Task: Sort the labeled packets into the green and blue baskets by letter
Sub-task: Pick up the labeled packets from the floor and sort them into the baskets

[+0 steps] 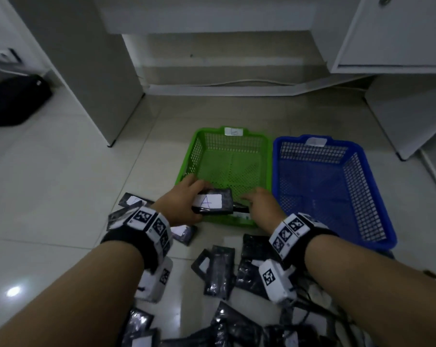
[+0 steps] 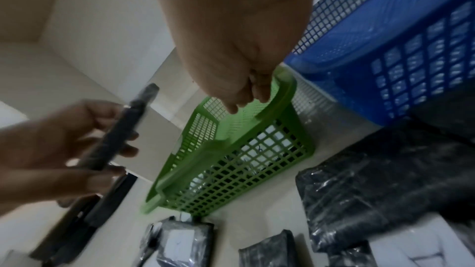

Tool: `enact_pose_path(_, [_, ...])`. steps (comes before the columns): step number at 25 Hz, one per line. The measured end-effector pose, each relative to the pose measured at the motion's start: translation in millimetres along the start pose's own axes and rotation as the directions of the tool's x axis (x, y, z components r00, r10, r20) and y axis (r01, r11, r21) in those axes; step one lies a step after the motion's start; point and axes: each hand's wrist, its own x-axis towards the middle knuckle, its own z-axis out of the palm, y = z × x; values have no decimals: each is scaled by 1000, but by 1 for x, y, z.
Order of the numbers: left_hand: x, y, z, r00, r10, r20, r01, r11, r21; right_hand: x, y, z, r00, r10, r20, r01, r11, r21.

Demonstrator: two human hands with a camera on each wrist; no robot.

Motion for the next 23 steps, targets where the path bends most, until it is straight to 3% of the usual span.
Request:
enact_pose_path(2, [11, 23, 23, 999, -38, -35, 36, 998, -60, -12, 20, -14, 973, 41, -226, 4, 981, 196])
enact_pose_path(4, [26, 50, 52, 999, -9, -34, 7, 998, -68, -24, 50, -31, 921, 110, -373, -5, 962, 271])
enact_pose_path(8, [59, 104, 96, 1000, 9, -24, -11, 997, -75, -69, 124, -49, 926, 133, -354, -73, 981, 178])
enact_pose_path(12, [89, 152, 129, 999, 33, -32, -33, 999, 1, -132, 184, -35, 923, 127, -364, -168, 982, -84])
enact_pose_path(16, [102, 168, 146, 998, 50, 45, -53, 996, 70, -173, 221, -29, 966, 23, -258, -89, 964, -249])
enact_pose_path(18, [94, 169, 151, 996, 86, -13, -86, 996, 19, -193, 224, -19, 956, 17, -293, -83, 973, -214])
enact_pose_path(21, [59, 177, 158, 947, 200, -253, -219, 975, -49, -206, 206, -5, 910, 47, -412, -93, 991, -93])
enact_pose_path(23, [32, 180, 166, 923, 312, -223, -323, 946, -13, -203, 187, 0, 923, 108, -370, -110, 994, 13])
